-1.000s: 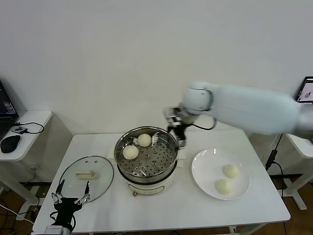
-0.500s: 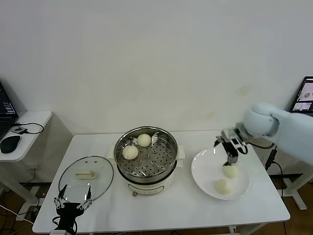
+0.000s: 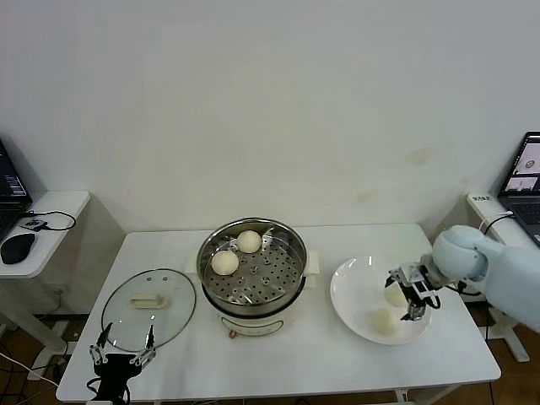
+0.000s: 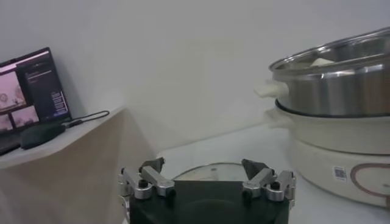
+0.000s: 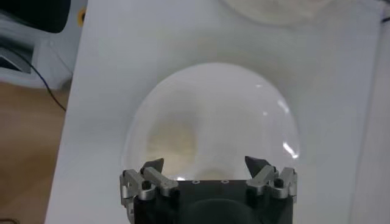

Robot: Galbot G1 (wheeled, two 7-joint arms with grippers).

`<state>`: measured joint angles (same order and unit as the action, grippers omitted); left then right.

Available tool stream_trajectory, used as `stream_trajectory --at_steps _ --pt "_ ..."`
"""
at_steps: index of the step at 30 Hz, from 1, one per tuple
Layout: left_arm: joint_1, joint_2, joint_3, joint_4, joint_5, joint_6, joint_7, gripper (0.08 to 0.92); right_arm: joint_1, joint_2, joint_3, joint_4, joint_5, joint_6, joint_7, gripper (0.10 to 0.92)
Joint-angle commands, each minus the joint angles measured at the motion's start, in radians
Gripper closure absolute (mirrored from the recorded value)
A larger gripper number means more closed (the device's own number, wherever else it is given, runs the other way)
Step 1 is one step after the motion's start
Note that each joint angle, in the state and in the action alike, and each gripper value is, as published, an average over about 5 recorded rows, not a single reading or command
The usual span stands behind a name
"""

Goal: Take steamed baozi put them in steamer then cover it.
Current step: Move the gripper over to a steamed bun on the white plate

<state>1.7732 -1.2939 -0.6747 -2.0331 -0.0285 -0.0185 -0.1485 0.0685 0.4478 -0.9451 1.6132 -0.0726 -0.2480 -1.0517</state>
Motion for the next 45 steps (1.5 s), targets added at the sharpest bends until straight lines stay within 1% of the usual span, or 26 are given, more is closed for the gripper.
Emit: stream_trajectory --at_steps 1,27,38,42,45 --pt "0.001 -0.001 -0.004 0.005 0.001 0.001 0.000 0.177 -0.189 -0.003 0.116 -0.041 -0.077 0.009 0.009 0.203" --pt "-0.010 0.001 -0.010 0.017 -0.002 -0.002 0.000 0.177 -0.222 0.093 0.126 -0.115 -0.065 -0.028 0.061 0.210" --pt "-0.008 0.002 -0.011 0.017 -0.003 -0.006 -0.001 0.177 -0.213 0.106 0.118 -0.123 -0.043 -0.048 0.064 0.314" --pt "-0.009 0.000 -0.007 0.014 -0.002 -0.006 -0.001 0.177 -0.177 0.105 0.099 -0.118 -0.029 -0.049 0.054 0.364" --pt "-0.010 0.001 -0.006 0.013 -0.002 -0.006 -0.001 0.177 -0.122 0.096 0.073 -0.109 -0.011 -0.047 0.037 0.383"
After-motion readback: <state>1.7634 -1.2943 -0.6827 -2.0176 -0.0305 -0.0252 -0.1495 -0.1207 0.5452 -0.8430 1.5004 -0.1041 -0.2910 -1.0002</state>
